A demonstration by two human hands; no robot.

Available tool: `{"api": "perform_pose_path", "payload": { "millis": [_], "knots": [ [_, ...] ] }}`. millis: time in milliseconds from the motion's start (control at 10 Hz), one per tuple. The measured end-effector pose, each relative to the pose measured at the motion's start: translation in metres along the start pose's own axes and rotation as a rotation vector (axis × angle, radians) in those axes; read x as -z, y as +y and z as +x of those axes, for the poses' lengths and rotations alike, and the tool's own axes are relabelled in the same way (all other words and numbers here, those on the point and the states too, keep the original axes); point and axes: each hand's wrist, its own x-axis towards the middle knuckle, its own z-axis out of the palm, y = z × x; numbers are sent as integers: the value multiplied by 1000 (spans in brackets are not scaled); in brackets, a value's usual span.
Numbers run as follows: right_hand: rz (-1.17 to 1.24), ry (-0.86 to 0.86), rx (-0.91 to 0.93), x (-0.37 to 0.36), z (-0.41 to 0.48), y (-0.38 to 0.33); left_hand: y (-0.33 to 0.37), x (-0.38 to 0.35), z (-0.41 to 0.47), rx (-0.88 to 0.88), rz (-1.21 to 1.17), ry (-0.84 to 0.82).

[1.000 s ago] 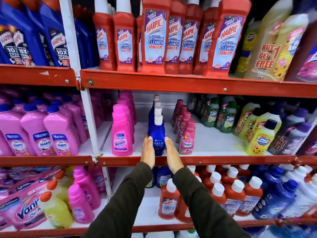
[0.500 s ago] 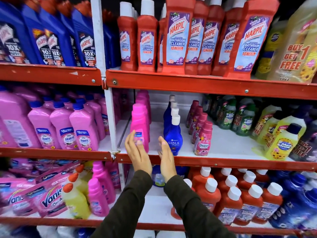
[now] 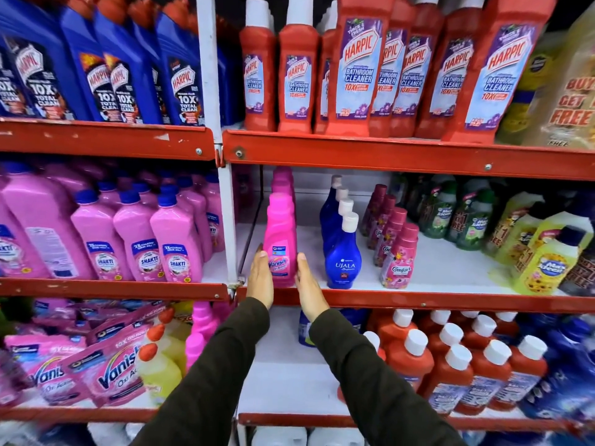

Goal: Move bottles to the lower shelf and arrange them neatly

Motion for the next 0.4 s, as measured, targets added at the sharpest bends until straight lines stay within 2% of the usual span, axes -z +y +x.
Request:
{"api": "perform_pose_path", "payload": {
  "millis": [300, 400],
  "knots": [
    [-24, 8, -8, 1, 0, 0, 3, 1, -1, -21, 33, 2],
    [47, 182, 95, 9, -13, -13, 12, 1, -15, -126, 97, 135]
  ]
}}
